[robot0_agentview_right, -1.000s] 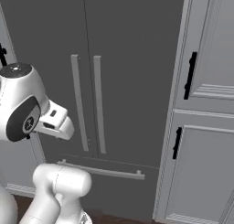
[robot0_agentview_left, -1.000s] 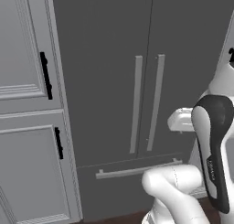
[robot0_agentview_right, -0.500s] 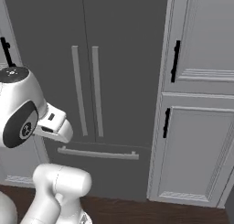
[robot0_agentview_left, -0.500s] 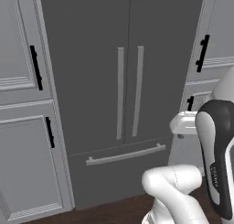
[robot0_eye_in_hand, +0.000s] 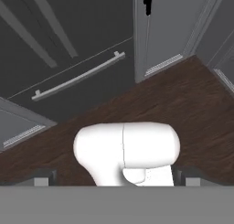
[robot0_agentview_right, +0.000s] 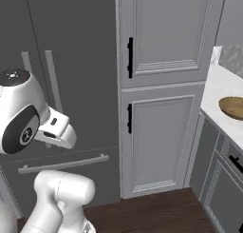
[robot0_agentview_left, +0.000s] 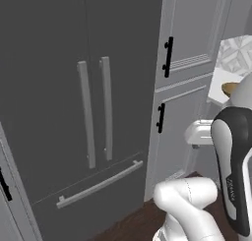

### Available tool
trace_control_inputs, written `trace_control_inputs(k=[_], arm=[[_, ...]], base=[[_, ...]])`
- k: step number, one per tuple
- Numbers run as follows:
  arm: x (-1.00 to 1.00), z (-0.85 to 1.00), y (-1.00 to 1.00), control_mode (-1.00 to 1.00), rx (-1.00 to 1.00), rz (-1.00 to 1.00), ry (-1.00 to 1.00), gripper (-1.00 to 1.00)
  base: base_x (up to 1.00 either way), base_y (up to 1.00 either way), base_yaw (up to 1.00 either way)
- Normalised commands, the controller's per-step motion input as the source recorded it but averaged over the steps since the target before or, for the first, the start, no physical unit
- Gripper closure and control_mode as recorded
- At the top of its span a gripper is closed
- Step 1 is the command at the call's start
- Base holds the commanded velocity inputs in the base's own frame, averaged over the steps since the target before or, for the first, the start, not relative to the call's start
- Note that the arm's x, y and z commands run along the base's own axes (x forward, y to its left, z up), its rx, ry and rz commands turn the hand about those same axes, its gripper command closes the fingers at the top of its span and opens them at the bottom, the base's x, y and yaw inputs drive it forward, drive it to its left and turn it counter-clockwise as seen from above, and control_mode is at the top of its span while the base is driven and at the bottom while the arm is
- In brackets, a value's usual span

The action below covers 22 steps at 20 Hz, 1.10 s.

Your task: Grab a lemon wedge from the fridge and one ice cube from the ice bowl, and put them in the glass of lemonade.

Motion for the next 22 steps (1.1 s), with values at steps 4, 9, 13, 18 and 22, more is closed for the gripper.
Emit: trace_control_inputs(k=[4, 9, 13, 18, 22], arm=[[0.0, 0.0, 0.0, 1.0, 0.0, 0.0, 0.0, -1.0], [0.0, 0.0, 0.0, 1.0, 0.0, 0.0, 0.0, -1.0], [0.0, 0.0, 0.0, 1.0, 0.0, 0.0, 0.0, -1.0], [0.0, 0.0, 0.0, 1.0, 0.0, 0.0, 0.0, -1.0], [0.0, 0.0, 0.0, 1.0, 0.0, 0.0, 0.0, -1.0]], base=[[1.0, -0.51, -0.1], [0.5, -0.76, -0.48], [0.48, -0.36, -0.52], [0.77, -0.23, -0.34], [0.85, -0.37, -0.21]])
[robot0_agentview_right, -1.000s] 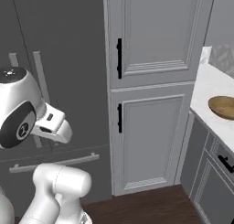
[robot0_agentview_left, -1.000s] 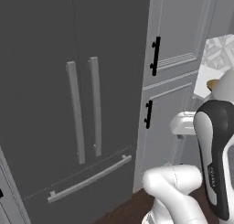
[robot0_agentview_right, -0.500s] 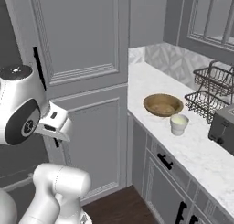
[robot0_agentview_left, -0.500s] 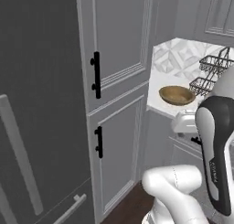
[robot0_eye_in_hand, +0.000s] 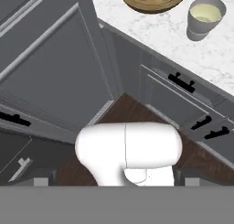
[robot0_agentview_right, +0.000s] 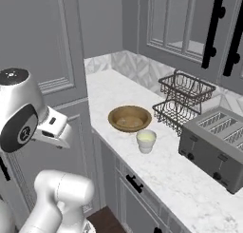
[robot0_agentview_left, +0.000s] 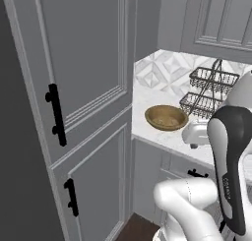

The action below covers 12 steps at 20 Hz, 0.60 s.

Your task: Grab a lemon wedge from the fridge and one ice cube from the ice bowl, and put them in the glass of lemonade.

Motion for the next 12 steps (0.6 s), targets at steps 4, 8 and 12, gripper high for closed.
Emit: trace_control_inputs(k=[4, 8, 12], arm=[[0.0, 0.0, 0.0, 1.0, 0.0, 0.0, 0.0, -1.0], [0.0, 0.0, 0.0, 1.0, 0.0, 0.0, 0.0, -1.0], [0.75, -0.19, -0.21, -1.0, 0.0, 0.0, 0.16, -1.0]], base=[[0.9, -0.16, -0.22], [0.54, 0.0, -0.19], [0.21, 0.0, -0.03]])
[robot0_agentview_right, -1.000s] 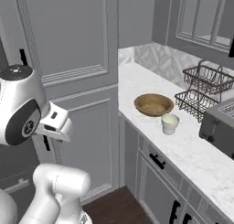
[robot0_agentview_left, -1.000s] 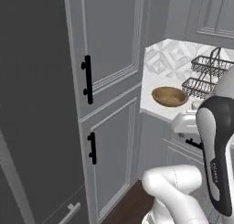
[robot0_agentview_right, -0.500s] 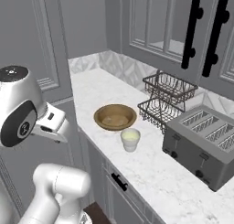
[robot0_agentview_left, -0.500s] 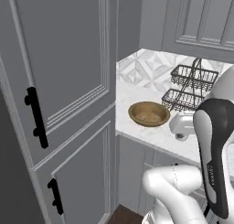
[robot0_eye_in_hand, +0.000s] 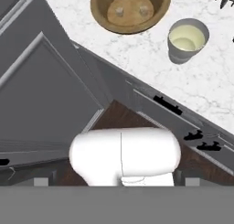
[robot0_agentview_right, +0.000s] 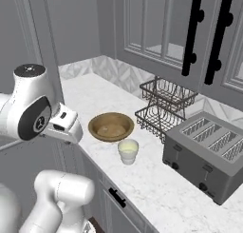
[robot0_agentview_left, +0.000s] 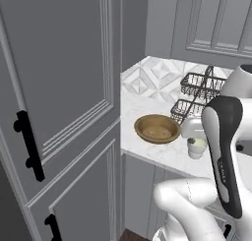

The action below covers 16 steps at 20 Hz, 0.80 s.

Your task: Grab a lemon wedge from the fridge and one ice cube from the ice bowl, and put them in the glass of lemonade.

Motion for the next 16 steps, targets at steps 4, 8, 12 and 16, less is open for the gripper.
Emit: trace_control_inputs(k=[4, 8, 12, 16], arm=[[1.0, -0.32, -0.48, -1.0, 0.04, 0.0, 0.3, -1.0], [1.0, -0.24, -0.26, -1.0, 0.01, 0.05, 0.06, -1.0], [0.9, -0.28, -0.19, -1.0, 0.0, 0.07, 0.0, -1.0], [0.86, -0.46, 0.0, -1.0, -0.02, -0.02, 0.0, -1.0]], base=[[0.0, 0.0, 0.0], [0.0, 0.0, 0.0], [0.0, 0.0, 0.0], [0.0, 0.0, 0.0]])
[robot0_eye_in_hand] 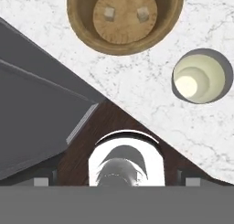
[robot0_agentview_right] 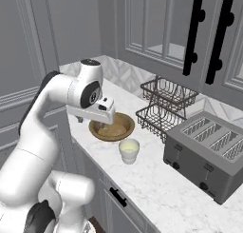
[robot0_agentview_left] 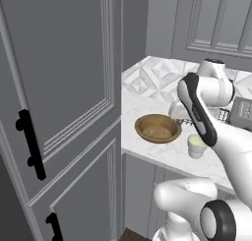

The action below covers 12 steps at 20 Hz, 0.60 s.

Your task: Grab a lemon wedge from the fridge and one ice cube from the ice bowl, and put them in the glass of lemonade.

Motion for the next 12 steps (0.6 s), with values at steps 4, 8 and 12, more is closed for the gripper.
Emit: trace_control_inputs(k=[4, 8, 12], arm=[[0.53, -0.68, 0.21, -1.0, 0.0, -0.1, -0.03, -1.0], [0.87, -0.82, 0.36, -1.0, 0.0, -0.06, -0.03, -1.0], [0.8, -0.19, 0.05, -1.0, -0.04, 0.0, 0.05, -1.0]], base=[[0.0, 0.0, 0.0], [0.0, 0.0, 0.0], [0.0, 0.0, 0.0]])
